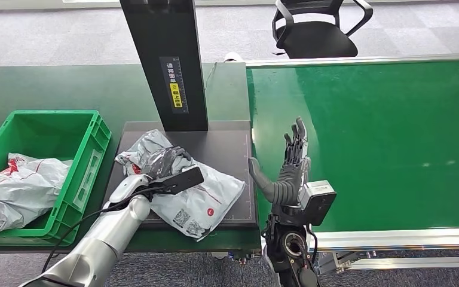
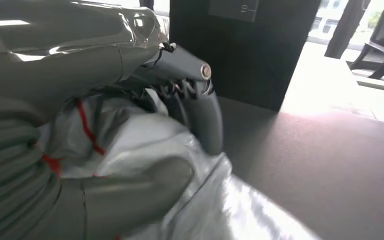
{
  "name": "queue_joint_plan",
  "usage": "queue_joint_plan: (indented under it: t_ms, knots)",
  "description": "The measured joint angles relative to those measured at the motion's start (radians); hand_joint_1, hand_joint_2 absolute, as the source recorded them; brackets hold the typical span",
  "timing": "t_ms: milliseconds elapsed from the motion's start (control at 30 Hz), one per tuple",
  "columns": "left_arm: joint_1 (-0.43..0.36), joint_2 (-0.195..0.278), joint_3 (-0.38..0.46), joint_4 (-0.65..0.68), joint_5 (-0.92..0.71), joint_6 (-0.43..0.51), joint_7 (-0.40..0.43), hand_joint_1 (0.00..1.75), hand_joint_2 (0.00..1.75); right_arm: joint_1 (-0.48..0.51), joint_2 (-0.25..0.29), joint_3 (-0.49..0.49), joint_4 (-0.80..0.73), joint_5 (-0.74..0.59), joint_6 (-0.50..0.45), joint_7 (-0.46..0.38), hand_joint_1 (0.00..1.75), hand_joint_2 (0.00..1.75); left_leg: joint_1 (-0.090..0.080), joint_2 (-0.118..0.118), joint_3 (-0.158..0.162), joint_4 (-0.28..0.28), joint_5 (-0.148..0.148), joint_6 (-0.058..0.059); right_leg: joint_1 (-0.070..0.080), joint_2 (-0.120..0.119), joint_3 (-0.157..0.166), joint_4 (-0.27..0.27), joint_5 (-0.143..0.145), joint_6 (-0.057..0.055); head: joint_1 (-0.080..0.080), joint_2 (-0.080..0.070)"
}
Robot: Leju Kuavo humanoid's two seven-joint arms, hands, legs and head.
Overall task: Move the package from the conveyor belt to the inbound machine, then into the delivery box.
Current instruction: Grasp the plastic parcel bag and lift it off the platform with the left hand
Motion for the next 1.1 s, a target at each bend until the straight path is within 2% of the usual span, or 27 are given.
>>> queue_joint_plan:
  t_ms: [267,533,733,767,867,900,1100]
  knots:
    - [0.007,-0.005,-0.013,-0.005,0.025,0.029,-0.031,1.75,1.75,0.001,0.000,0.000,0.009,-0.004,-0.003,-0.003,0.00,1.75,0.000,0.000,0.000,0.000,0.000,0.000,0.000,0.000,0.000,0.000,0.000,0.000,0.000,0.000]
    - [0.038,-0.016,0.026,-0.110,0.167,0.225,-0.130,1.75,1.75,0.017,-0.002,-0.001,0.010,-0.007,-0.005,-0.010,0.00,1.75,0.000,0.000,0.000,0.000,0.000,0.000,0.000,0.000,-0.001,0.000,0.000,0.000,0.000,0.000]
    - [0.062,-0.019,0.063,-0.250,0.286,0.295,-0.193,1.74,1.75,0.041,-0.003,-0.005,0.001,-0.004,-0.010,-0.013,0.00,1.75,0.000,0.000,-0.001,0.000,0.000,0.000,0.000,0.000,-0.001,0.000,0.000,0.000,0.000,0.000]
    - [0.064,-0.019,0.066,-0.267,0.292,0.295,-0.195,1.52,1.75,0.044,-0.003,-0.005,-0.002,-0.004,-0.010,-0.013,0.00,1.75,0.000,0.000,-0.001,0.000,0.000,0.000,0.000,0.000,-0.001,0.000,0.000,0.000,0.000,0.000]
    - [0.071,-0.017,0.070,-0.301,0.290,0.288,-0.185,0.21,1.75,0.052,-0.003,-0.008,-0.010,-0.003,-0.012,-0.014,0.00,1.75,0.000,0.000,-0.001,0.000,0.000,0.000,0.000,0.000,-0.001,0.000,0.000,0.000,0.000,0.000]
    - [0.072,-0.015,0.069,-0.306,0.280,0.281,-0.174,0.00,1.75,0.054,-0.003,-0.009,-0.013,-0.002,-0.013,-0.014,0.00,1.75,0.000,0.000,-0.001,0.000,0.000,0.000,0.000,0.000,-0.001,0.000,0.000,0.000,0.000,0.000]
    - [0.110,0.014,0.056,-0.370,0.192,0.215,-0.083,0.00,1.75,0.074,-0.004,-0.015,-0.037,0.002,-0.020,-0.015,0.00,1.75,0.000,0.001,-0.001,0.000,0.000,0.000,0.000,0.000,-0.001,0.000,0.000,0.000,0.000,0.000]
